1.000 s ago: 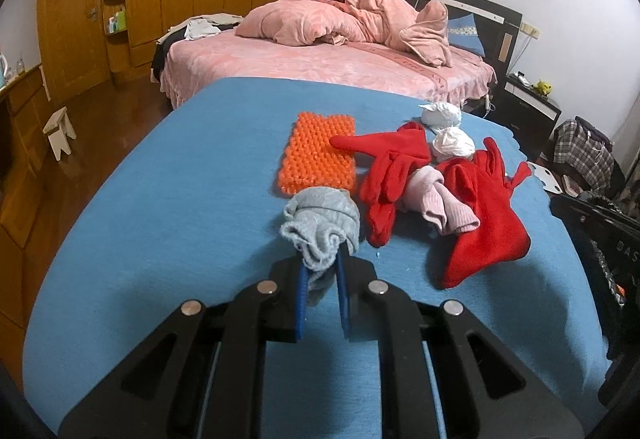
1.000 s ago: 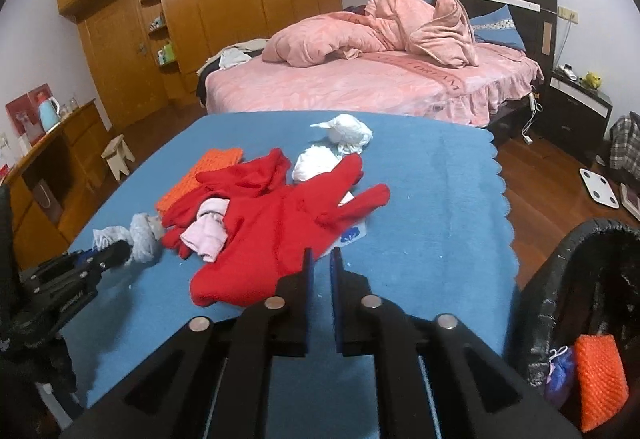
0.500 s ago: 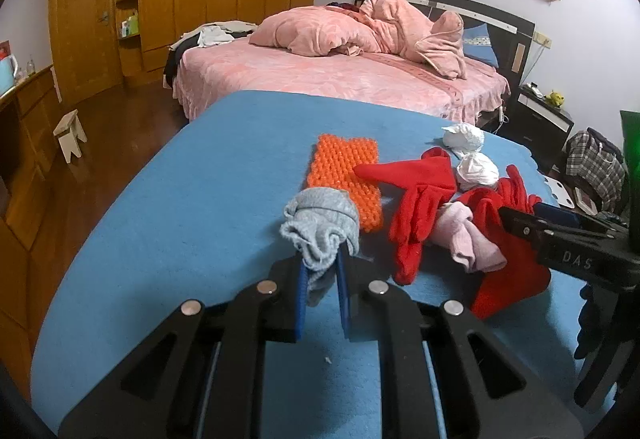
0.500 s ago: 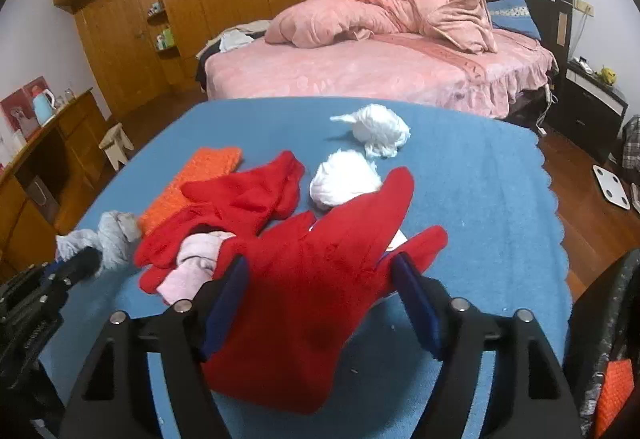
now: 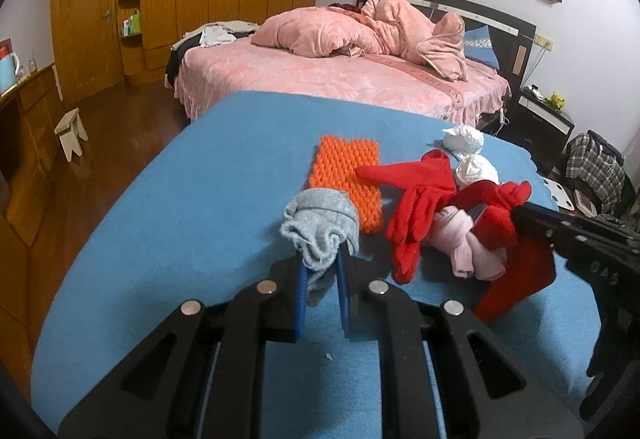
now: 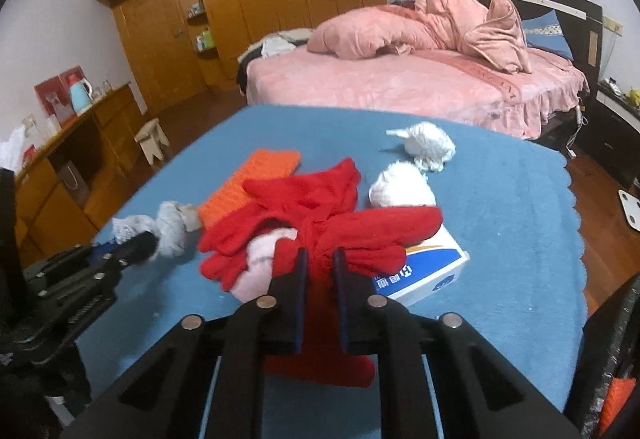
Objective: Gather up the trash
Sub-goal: 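Grasp the red glove with the right gripper and lift it, then carry the grey sock and red glove over the bin and open both grippers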
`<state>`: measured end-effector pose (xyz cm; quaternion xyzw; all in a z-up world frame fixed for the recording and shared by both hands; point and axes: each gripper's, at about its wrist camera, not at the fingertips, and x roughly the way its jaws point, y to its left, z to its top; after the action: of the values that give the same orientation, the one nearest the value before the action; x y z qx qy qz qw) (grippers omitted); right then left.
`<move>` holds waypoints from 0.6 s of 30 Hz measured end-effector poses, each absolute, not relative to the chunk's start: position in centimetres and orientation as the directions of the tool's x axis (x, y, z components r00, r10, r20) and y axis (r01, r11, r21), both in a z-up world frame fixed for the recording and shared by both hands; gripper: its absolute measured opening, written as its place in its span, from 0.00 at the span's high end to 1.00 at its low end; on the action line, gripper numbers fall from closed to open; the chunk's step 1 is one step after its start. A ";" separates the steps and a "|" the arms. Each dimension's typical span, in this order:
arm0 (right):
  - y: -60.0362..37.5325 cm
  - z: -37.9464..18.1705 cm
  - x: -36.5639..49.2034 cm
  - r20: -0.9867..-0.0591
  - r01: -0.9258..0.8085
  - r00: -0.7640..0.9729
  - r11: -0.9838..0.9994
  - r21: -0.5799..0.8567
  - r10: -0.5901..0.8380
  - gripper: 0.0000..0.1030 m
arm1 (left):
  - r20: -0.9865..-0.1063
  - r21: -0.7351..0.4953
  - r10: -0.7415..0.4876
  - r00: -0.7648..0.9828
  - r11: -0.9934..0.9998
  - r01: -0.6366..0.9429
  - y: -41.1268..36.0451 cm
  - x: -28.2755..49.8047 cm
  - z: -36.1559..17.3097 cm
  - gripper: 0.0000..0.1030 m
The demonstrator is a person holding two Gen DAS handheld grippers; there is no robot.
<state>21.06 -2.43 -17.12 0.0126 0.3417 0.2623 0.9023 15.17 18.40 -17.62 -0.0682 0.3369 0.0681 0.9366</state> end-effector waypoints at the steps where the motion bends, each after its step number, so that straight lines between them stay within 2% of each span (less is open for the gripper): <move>1: -2.7 -16.6 20.8 -0.601 -0.465 0.634 0.861 0.207 0.487 0.88 | -0.637 -0.080 0.083 0.766 0.982 -0.173 18.3 15.0 -17.3 0.88; 18: -7.2 -10.3 16.9 -0.508 -0.441 0.716 0.874 0.202 0.479 0.88 | -0.560 -0.064 0.016 0.828 0.996 -0.063 13.5 11.9 -11.7 0.88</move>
<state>16.90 -7.21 -10.33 0.0333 0.2831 0.2485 0.9257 11.90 13.50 -11.73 -0.0396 0.2924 0.0206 0.9553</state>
